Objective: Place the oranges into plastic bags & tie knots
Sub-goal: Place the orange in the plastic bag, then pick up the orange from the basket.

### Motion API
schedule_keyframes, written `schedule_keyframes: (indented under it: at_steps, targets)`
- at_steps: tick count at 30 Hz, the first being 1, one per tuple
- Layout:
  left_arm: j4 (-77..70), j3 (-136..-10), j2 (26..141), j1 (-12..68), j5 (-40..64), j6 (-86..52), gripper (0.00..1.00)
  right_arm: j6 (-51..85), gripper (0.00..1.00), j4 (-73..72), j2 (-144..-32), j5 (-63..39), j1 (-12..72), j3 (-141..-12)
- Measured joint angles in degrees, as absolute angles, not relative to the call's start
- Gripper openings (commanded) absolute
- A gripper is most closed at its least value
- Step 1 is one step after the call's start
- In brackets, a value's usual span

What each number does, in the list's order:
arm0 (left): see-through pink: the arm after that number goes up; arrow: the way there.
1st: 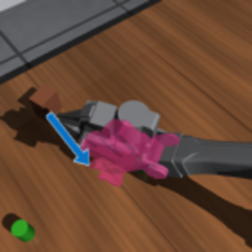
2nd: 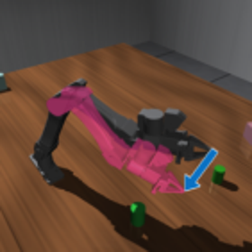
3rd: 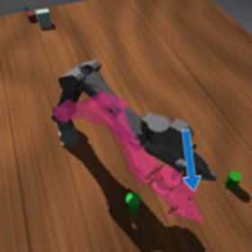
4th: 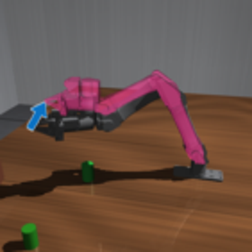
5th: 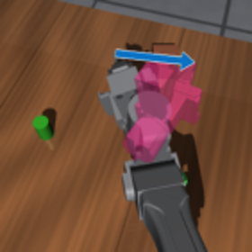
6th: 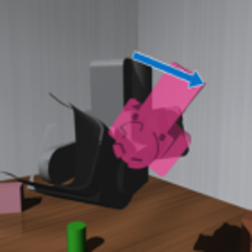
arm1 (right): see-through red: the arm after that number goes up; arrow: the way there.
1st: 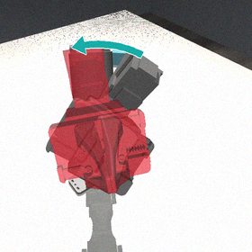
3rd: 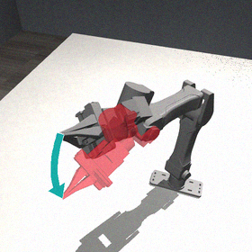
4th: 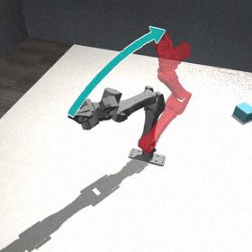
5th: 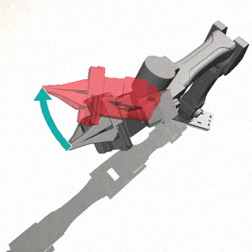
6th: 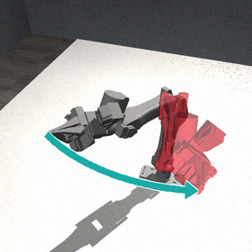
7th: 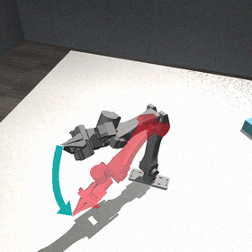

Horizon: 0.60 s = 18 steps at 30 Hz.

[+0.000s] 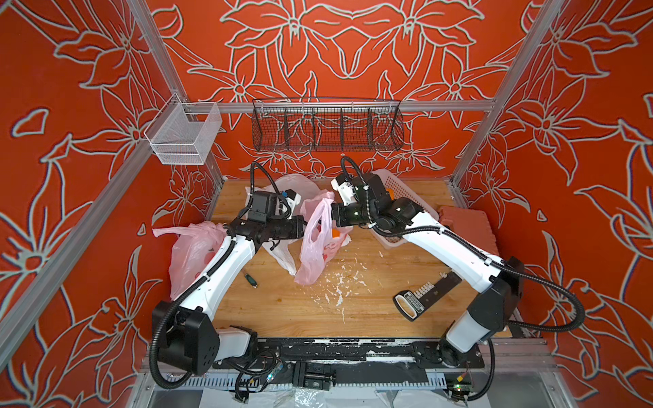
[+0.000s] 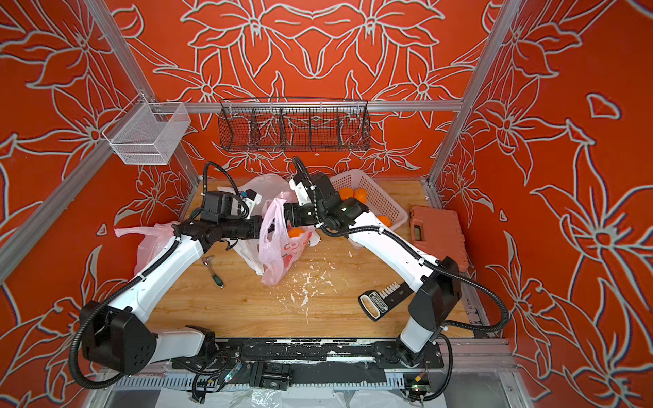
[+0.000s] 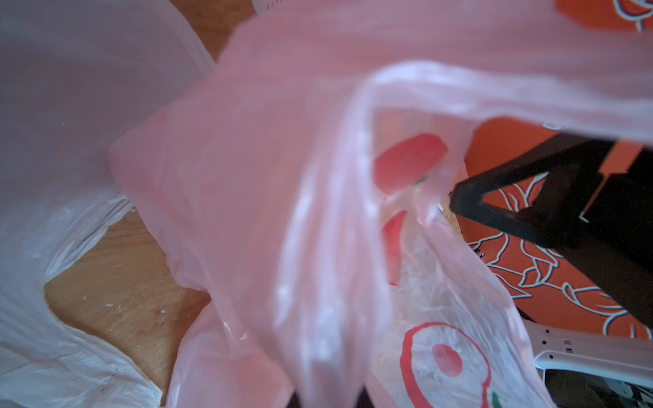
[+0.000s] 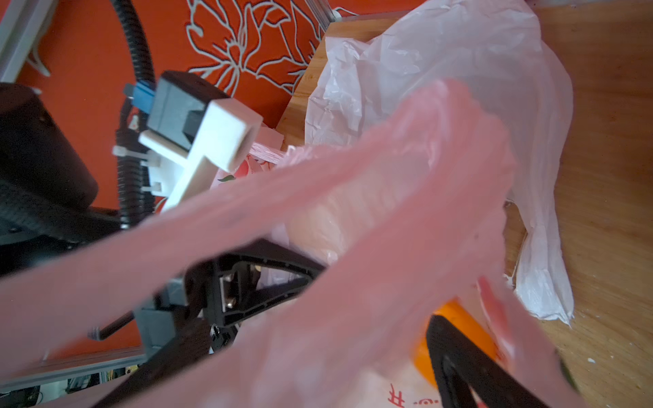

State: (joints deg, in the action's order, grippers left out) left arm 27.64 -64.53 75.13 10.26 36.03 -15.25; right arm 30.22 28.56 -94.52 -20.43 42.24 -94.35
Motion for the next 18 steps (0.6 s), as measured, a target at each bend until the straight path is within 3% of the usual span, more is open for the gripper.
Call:
schedule_keyframes:
  at_steps: [4, 7, 13, 18]
  targets:
    - [27.2, -64.2, 74.6, 9.0, 35.7, -16.1, 0.0, 26.7, 0.94, 28.5, -90.7, -19.3, 42.2, -91.7]
    - [26.9, -64.1, 74.5, 8.7, 35.7, -16.4, 0.0, 22.0, 0.92, 27.5, -81.4, -15.6, 42.2, -83.7]
    - [26.9, -64.2, 75.2, 8.7, 36.3, -16.5, 0.0, 17.6, 0.92, 25.9, -62.8, 2.8, 42.0, -70.5]
    - [26.9, -64.2, 76.3, 8.7, 36.4, -16.5, 0.0, 21.8, 0.89, 30.6, -66.7, 14.0, 34.9, -70.5]
